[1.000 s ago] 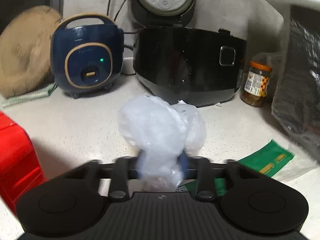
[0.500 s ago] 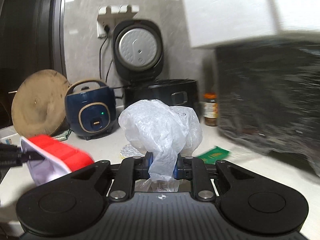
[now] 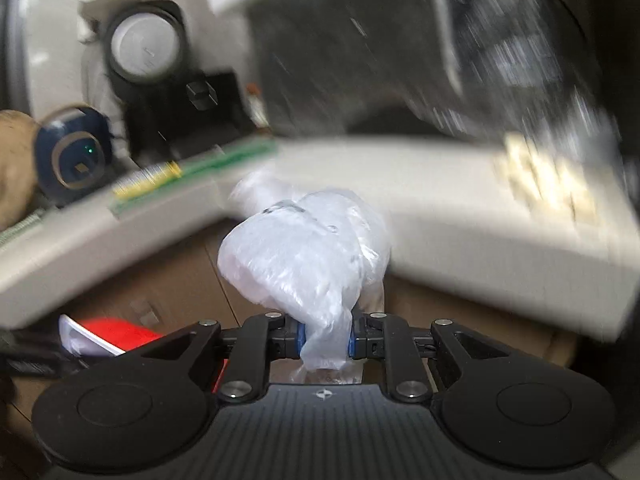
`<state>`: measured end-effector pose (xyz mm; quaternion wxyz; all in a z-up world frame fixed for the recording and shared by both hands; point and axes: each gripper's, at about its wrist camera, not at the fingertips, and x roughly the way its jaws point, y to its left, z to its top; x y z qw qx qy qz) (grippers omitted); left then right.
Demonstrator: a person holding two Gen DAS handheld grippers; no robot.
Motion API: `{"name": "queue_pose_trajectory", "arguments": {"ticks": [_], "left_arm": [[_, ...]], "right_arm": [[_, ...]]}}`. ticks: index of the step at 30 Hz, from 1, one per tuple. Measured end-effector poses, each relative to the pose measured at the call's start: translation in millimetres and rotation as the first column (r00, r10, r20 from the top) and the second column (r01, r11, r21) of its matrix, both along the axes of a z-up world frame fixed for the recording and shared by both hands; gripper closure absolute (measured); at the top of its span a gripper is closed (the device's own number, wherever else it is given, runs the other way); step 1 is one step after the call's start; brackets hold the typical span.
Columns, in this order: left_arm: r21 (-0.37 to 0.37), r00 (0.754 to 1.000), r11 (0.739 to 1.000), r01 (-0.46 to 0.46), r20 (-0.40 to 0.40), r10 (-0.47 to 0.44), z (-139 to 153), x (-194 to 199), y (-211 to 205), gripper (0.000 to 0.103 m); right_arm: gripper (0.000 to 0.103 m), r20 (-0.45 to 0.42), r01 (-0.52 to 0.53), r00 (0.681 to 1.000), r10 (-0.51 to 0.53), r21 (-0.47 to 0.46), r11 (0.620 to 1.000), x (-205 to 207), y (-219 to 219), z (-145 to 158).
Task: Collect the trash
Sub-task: 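Carry the tray and plastic bag down over the trash bin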
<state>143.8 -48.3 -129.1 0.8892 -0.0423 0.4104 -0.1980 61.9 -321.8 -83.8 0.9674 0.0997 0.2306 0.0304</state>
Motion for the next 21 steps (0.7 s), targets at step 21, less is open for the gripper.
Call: {"name": "queue_pose_trajectory", "arguments": {"ticks": [21], "left_arm": [[0.1,0.899,0.985,-0.14,-0.404,0.169,-224,50,-21,0.079]], "right_arm": [[0.085,-0.385,-0.049,0.922,0.038,-0.021,0.999,35,26,-153]]}}
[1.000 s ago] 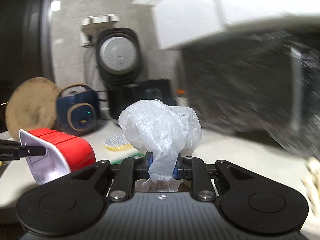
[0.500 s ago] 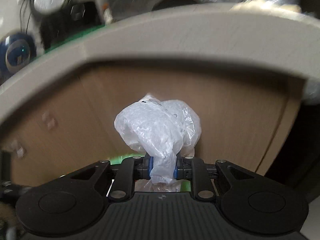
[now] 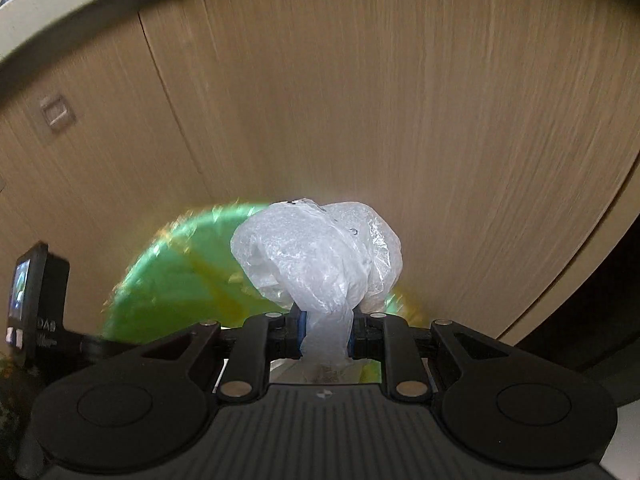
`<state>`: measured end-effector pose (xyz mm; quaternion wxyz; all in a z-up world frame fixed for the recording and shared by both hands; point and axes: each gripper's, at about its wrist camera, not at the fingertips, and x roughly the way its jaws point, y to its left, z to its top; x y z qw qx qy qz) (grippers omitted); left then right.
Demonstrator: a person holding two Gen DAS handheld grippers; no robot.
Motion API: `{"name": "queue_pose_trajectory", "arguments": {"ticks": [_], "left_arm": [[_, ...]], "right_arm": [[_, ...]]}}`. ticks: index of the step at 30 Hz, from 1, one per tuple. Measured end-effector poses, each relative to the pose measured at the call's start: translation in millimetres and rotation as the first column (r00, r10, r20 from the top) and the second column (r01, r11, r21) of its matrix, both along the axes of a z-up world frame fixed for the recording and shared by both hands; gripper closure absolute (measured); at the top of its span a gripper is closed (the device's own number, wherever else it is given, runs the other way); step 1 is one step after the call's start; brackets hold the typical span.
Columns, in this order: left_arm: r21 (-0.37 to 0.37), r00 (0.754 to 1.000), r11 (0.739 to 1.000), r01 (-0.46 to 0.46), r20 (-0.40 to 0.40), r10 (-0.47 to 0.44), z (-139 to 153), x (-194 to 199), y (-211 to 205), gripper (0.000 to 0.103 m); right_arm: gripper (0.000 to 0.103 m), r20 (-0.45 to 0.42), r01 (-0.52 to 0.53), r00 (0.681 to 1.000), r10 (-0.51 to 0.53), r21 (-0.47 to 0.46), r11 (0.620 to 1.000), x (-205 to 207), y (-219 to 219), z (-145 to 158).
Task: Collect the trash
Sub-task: 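Carry the tray and plastic bag down over the trash bin, then open the left tool to drop the tray while the right tool releases the bag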
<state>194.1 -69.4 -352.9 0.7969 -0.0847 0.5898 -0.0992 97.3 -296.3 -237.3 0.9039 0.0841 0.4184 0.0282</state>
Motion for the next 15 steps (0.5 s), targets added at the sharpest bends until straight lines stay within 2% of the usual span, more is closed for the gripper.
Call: {"name": "queue_pose_trajectory", "arguments": {"ticks": [2,4,7,11,12,13,15], "left_arm": [[-0.047,1.0,0.999,-0.009,-0.02,0.008,0,2,6,0.08],[-0.08,1.0,0.997,-0.019,0.0,0.02,7,-1,8,0.08],[-0.068,0.998,0.998,0.009,0.065,-0.005,25,-5,10,0.08],[-0.081,0.996,0.996,0.034,0.08,-0.028,41,-18,14,0.08],[-0.077,0.996,0.996,0.043,0.08,-0.037,44,-21,16,0.08],[-0.073,0.996,0.996,0.052,0.081,-0.046,45,-23,16,0.08],[-0.075,0.995,0.995,0.061,0.083,-0.054,47,-30,21,0.08]], "right_arm": [[0.085,-0.052,-0.015,0.998,0.019,0.08,0.997,0,0,-11],[0.085,-0.092,-0.021,0.995,0.033,0.134,0.991,0,2,-19],[0.085,-0.139,-0.008,0.99,0.036,0.197,0.98,1,6,-29],[0.082,-0.188,0.026,0.982,0.024,0.26,0.965,9,15,-39],[0.074,-0.211,0.04,0.977,0.021,0.279,0.959,12,13,-43],[0.06,-0.234,0.052,0.972,0.02,0.299,0.953,21,18,-46],[0.045,-0.275,0.086,0.961,0.013,0.346,0.934,22,16,-56]]}}
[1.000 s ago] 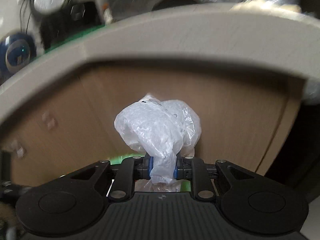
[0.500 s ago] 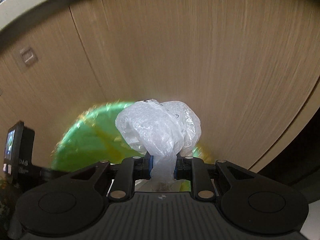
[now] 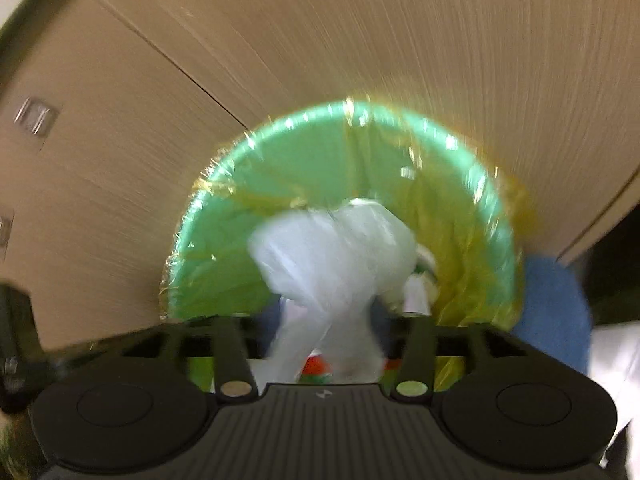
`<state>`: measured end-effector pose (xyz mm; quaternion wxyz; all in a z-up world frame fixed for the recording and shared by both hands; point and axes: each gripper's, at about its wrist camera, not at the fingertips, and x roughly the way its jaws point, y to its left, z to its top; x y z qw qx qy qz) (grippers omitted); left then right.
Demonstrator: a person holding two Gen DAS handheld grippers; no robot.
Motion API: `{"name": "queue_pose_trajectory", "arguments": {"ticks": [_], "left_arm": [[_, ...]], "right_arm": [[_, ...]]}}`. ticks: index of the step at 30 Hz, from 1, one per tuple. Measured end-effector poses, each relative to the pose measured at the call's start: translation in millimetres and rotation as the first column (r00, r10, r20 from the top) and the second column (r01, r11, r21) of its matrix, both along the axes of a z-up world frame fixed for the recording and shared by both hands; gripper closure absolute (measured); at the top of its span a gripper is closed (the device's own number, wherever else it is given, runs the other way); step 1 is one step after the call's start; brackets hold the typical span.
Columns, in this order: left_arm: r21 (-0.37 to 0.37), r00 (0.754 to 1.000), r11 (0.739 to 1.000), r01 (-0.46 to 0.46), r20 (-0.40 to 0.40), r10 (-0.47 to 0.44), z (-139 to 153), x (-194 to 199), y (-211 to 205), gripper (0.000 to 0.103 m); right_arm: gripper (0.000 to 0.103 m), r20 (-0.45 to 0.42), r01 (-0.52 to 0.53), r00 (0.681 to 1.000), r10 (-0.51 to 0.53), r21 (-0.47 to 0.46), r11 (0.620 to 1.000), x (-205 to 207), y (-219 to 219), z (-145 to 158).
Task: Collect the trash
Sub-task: 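Open the left tool to drop the tray while the right tool releases the bag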
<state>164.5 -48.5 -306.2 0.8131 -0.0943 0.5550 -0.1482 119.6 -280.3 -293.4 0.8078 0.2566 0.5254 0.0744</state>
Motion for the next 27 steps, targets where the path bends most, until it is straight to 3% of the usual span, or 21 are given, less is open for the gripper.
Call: {"name": "queue_pose_trajectory", "arguments": {"ticks": [9,17,22,27], "left_arm": [[-0.014,1.0,1.0,-0.023,0.015,0.023,0,-8,11,0.081],[0.037,0.993,0.999,0.024,0.111,-0.028,22,-18,0,0.08],[0.047,0.977,0.999,0.019,0.211,-0.029,48,-26,-1,0.08],[0.04,0.957,0.999,0.031,0.287,-0.041,78,-32,-4,0.08]], "right_arm": [[0.045,-0.045,0.04,0.998,-0.042,-0.047,0.998,-7,-3,-6],[0.045,-0.038,-0.015,0.999,0.01,-0.123,0.992,-10,16,0],[0.045,0.031,-0.026,0.999,0.032,-0.183,0.983,-15,25,20],[0.045,0.195,0.01,0.98,0.045,-0.272,0.962,-27,28,65]]}}
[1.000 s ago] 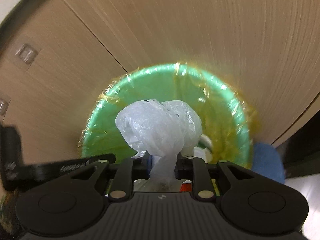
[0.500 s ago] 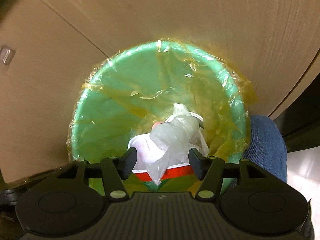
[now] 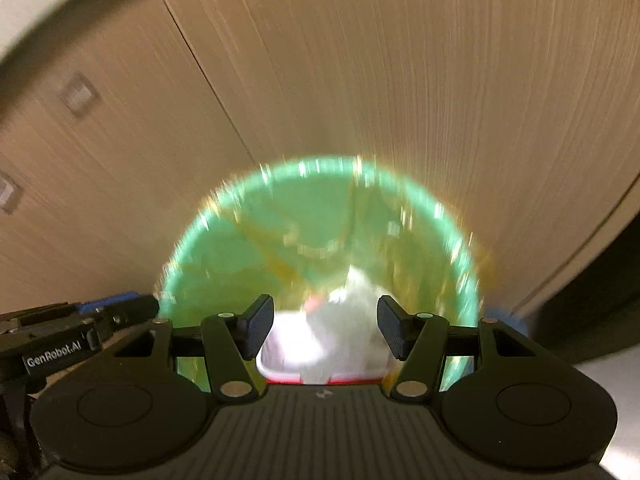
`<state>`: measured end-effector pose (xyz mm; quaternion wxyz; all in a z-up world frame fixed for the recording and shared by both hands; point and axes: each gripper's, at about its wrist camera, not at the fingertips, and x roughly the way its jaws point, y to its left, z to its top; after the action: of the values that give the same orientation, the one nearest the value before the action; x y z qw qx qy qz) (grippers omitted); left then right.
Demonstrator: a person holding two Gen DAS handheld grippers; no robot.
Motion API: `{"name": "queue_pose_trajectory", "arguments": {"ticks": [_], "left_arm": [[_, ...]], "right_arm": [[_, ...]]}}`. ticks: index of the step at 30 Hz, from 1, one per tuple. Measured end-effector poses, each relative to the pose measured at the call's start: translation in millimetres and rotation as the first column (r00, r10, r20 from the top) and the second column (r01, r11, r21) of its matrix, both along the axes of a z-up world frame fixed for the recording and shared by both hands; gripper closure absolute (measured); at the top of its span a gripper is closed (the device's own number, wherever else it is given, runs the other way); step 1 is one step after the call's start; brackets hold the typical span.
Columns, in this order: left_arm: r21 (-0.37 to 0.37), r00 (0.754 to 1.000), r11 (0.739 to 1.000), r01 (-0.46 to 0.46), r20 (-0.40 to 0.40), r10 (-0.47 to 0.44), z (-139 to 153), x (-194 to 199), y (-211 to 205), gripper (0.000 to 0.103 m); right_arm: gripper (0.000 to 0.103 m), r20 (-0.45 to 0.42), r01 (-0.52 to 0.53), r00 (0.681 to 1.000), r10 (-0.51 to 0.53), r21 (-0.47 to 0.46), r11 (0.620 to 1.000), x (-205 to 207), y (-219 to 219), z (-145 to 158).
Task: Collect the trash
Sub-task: 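Open the left tool to drop the tray while the right tool releases the bag, then raise both tools out of the bin back up to the counter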
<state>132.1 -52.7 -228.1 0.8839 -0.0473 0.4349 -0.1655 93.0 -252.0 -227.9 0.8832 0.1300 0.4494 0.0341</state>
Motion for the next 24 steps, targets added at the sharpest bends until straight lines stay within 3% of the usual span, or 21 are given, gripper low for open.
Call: {"name": "queue_pose_trajectory", "arguments": {"ticks": [7,11,15,19,24], "left_arm": [[-0.007,0.991,0.999,0.044,0.123,-0.043,76,-14,0,0.08],[-0.012,0.975,0.998,0.065,0.212,-0.061,152,-18,1,0.08],[0.002,0.941,0.996,0.094,0.325,-0.089,235,-20,5,0.08],[0.057,0.901,0.998,-0.025,0.434,-0.002,289,-8,22,0.08],[-0.055,0.913,0.982,-0.181,0.363,0.188,303,35,65,0.08]], "right_arm": [[0.045,0.2,0.025,0.98,-0.019,-0.024,0.999,-3,-19,89],[0.045,0.316,0.023,0.948,-0.026,0.011,1.0,11,-31,152],[0.045,0.415,-0.04,0.91,0.017,0.047,0.998,28,-32,207],[0.039,0.488,-0.1,0.869,0.086,0.003,0.995,43,-17,244],[0.038,0.525,-0.16,0.834,0.172,-0.069,0.985,62,15,262]]}}
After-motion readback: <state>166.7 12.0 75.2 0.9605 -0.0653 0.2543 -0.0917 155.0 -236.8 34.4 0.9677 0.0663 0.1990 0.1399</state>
